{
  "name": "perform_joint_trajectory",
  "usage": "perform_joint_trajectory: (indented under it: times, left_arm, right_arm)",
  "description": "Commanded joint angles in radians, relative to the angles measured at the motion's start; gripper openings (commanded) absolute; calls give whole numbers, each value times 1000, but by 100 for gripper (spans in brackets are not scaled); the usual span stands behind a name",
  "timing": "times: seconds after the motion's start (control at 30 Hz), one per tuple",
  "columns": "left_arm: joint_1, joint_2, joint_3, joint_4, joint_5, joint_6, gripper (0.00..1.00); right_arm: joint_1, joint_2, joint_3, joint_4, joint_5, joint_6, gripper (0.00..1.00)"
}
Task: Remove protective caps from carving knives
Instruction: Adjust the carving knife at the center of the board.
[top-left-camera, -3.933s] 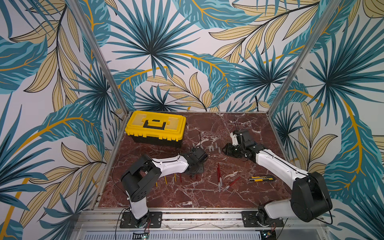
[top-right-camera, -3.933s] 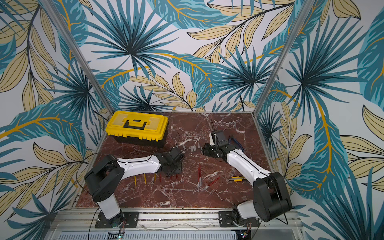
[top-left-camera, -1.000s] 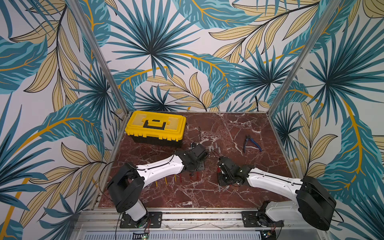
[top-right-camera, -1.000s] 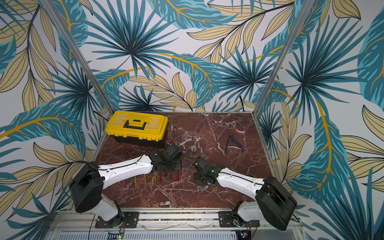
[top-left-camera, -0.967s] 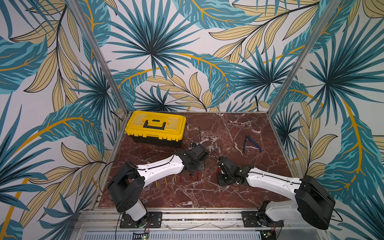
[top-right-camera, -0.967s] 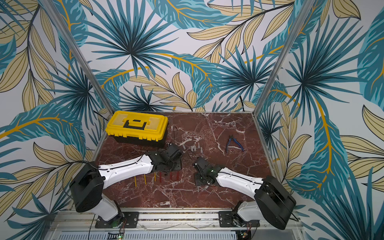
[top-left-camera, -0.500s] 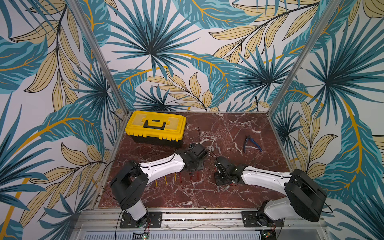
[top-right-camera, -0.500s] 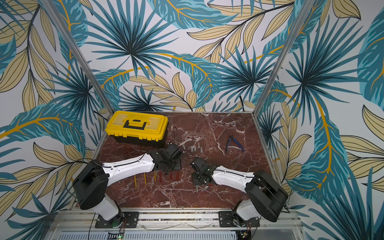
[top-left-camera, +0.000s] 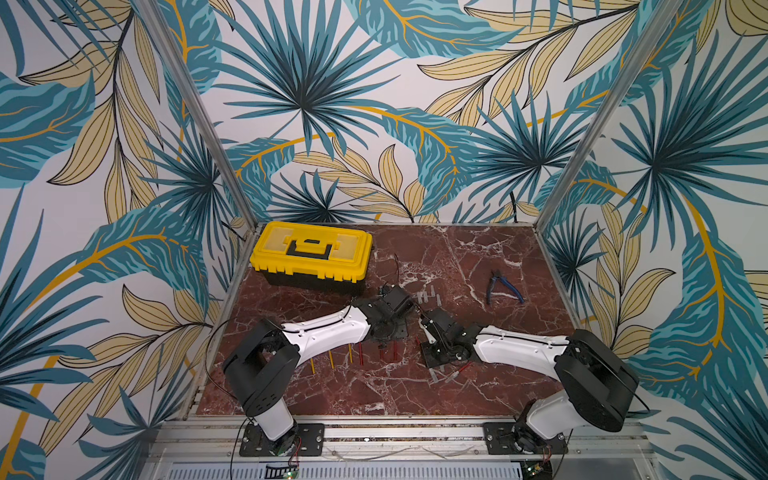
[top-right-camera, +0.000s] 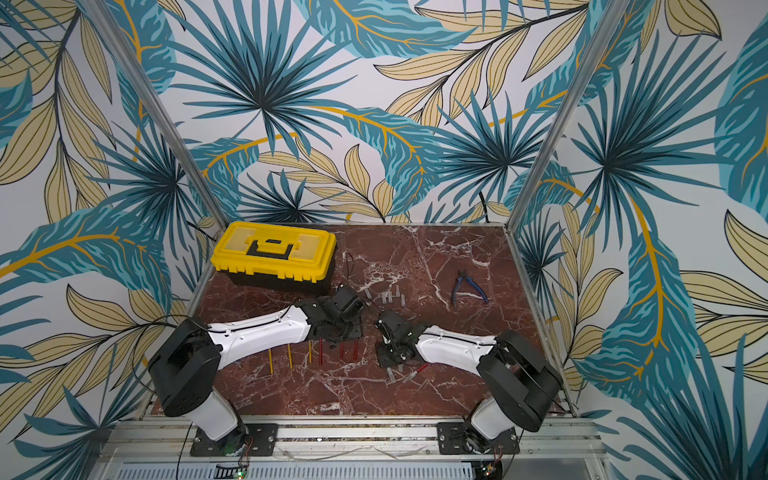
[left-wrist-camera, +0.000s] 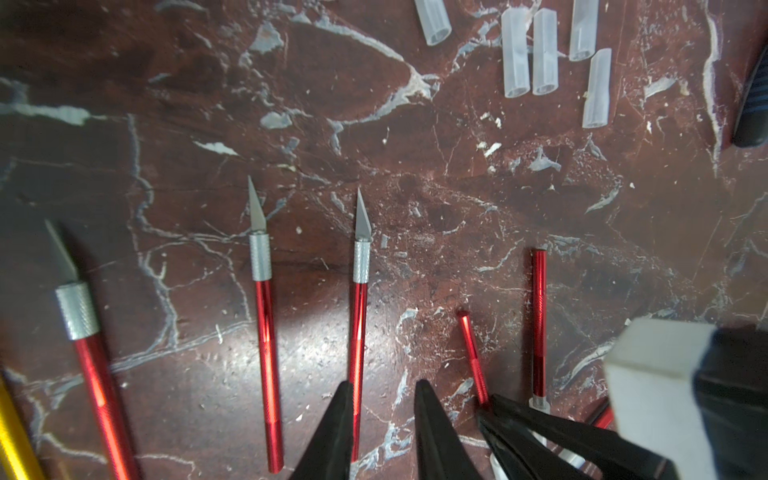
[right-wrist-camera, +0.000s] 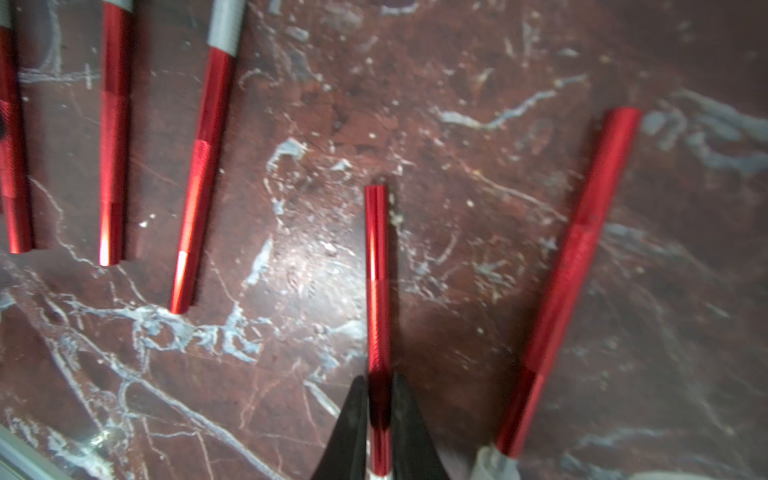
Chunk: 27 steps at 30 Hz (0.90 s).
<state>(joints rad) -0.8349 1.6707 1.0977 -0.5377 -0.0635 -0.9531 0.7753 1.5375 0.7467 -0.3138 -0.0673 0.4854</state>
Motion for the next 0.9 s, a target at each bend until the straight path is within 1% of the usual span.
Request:
perform_joint_trajectory:
  times: [0.0, 0.07, 0.1, 0.23, 0.5, 0.57, 0.7, 0.73, 0.77, 0.83, 0.87]
  left_arm:
    - [9, 3, -13, 15, -1, 6, 28]
    - [13, 8, -9, 19, -1, 8, 28]
    - [15, 13, -8, 21, 21, 11, 28]
    - [18, 31, 2, 37, 41, 13, 28]
    - [19, 87, 69, 40, 63, 39, 27]
    - [19, 104, 91, 41, 70, 47, 23]
    - [20, 140, 133, 55, 93, 60, 11]
    - [20, 146, 138, 67, 100, 60, 8]
    - [20, 153, 141, 79, 107, 61, 5]
    - [22, 169, 149, 107, 127, 62, 0]
    - [24, 176, 153, 120, 138, 62, 0]
  right_arm:
    - [10, 21, 7, -13, -37, -38, 15]
    - [10, 19, 5, -16, -37, -40, 18]
    - [10, 14, 1, -16, -36, -38, 20]
    - [10, -31, -26, -1, -42, -19, 32]
    - [11, -200, -105, 34, -42, 62, 32]
    - [13, -241, -124, 33, -42, 85, 28]
    - [22, -305, -162, 26, -42, 127, 6]
    - [22, -321, -173, 25, -40, 138, 3]
    - [37, -331, -182, 25, -40, 148, 1]
    - [61, -351, -201, 26, -40, 174, 0]
    - [68, -359, -209, 27, -40, 187, 0]
